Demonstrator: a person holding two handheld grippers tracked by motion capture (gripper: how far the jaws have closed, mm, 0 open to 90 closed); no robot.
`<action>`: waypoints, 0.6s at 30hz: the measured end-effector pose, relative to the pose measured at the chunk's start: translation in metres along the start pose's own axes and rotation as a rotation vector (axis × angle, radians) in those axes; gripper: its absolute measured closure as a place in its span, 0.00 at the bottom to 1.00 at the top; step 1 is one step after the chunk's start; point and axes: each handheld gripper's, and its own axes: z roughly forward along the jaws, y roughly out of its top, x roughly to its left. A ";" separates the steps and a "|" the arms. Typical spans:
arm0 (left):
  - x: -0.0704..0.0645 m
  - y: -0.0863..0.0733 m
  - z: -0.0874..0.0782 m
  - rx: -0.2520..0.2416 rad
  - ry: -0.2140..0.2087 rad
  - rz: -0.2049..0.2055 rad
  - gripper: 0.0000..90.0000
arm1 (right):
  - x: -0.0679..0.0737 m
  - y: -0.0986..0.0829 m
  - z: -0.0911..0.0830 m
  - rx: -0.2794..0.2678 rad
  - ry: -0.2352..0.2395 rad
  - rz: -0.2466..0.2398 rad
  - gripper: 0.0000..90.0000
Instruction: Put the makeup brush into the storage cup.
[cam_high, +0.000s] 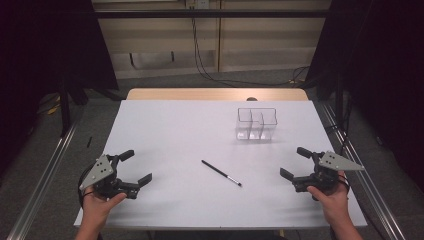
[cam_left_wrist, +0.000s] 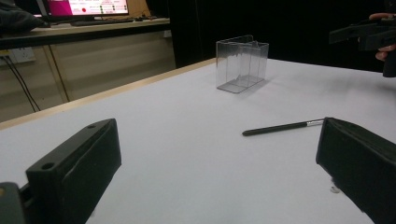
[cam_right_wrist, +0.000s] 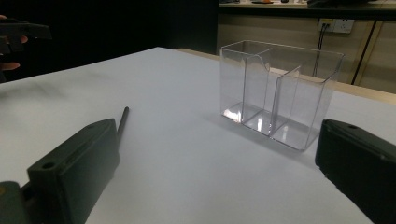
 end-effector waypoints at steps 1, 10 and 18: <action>0.000 0.001 0.001 0.001 -0.002 0.000 0.00 | 0.000 0.000 0.000 0.004 -0.002 -0.006 0.00; -0.001 0.002 0.008 0.013 -0.019 0.003 0.00 | 0.003 0.001 0.000 0.009 0.004 -0.013 0.00; 0.001 0.007 0.013 -0.009 -0.019 -0.011 0.00 | 0.000 0.001 0.001 0.006 0.003 -0.011 0.00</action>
